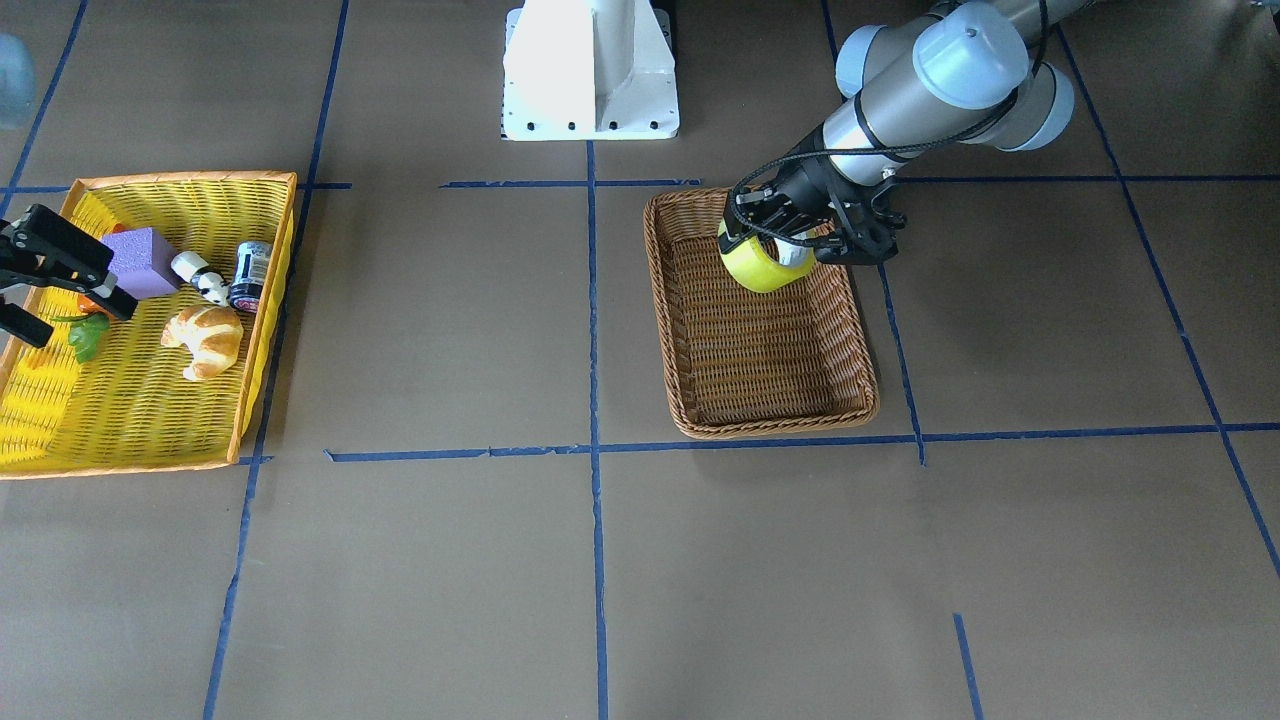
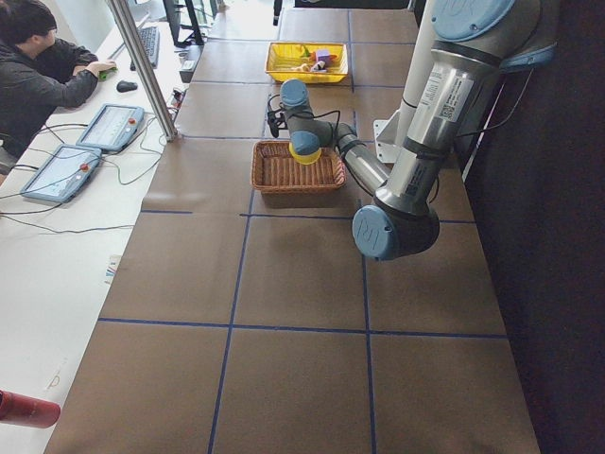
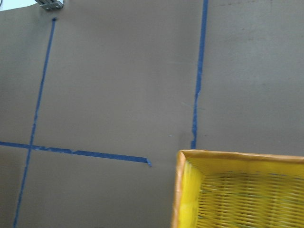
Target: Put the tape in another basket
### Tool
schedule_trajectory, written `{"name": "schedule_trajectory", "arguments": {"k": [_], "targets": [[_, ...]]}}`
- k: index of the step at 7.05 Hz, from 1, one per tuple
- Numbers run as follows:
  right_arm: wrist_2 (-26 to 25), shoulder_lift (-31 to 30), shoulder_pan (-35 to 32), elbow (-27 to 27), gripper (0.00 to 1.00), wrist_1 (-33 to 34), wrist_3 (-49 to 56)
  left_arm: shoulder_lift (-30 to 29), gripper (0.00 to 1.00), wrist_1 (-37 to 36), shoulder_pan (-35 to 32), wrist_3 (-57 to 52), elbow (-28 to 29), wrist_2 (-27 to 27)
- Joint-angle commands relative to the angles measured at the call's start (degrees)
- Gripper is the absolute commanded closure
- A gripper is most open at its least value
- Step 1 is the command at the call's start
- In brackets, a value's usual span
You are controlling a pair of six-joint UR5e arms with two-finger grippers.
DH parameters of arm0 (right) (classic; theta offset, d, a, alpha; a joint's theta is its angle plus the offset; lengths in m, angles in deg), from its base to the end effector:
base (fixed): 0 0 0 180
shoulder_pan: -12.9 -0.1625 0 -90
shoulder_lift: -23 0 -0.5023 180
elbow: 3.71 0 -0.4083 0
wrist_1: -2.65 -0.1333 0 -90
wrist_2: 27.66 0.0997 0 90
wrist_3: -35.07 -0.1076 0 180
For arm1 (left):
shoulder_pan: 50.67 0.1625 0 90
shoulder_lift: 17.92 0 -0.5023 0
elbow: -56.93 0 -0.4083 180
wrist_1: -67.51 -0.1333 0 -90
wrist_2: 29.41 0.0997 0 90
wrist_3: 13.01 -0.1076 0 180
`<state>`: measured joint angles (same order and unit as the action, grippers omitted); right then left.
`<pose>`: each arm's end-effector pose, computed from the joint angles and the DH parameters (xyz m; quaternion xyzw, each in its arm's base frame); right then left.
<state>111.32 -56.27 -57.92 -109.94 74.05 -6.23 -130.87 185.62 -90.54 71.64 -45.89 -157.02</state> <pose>-0.1406 -0.5627 0.4492 0.1119 -0.5076 0.0034 0.8543 0.4537 -0.4670 0.3344 -0.0600 0.5675 -0.0755 0.8177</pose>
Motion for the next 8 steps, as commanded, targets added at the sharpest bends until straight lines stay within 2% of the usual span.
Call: {"name": "schedule_trajectory", "arguments": {"k": [1,3,4,5,6,8], "targets": [[-0.02,-0.80,-4.14,-0.12,0.00,8.29,13.48,-0.86,1.00,-8.22,3.46,-7.63,0.43,7.69],[0.06,-2.46,-6.52,0.05,0.00,11.03,20.27,-2.70,0.97,-8.86,6.19,-7.74,2.79,11.92],[0.06,-2.82,-6.79,0.05,0.00,11.30,20.64,-3.67,0.88,-8.86,7.77,-7.74,4.37,14.37],[0.06,-2.99,-6.88,0.05,0.00,11.31,20.65,-3.59,0.41,-8.86,8.13,-7.74,4.39,15.01],[0.06,-3.52,-6.88,0.05,0.00,11.31,20.65,-3.51,0.00,-9.04,7.96,-8.96,3.43,15.19],[-0.11,-4.83,-7.49,0.05,0.00,12.35,23.78,-2.72,0.00,-14.45,4.72,-16.13,0.37,14.66]]}}
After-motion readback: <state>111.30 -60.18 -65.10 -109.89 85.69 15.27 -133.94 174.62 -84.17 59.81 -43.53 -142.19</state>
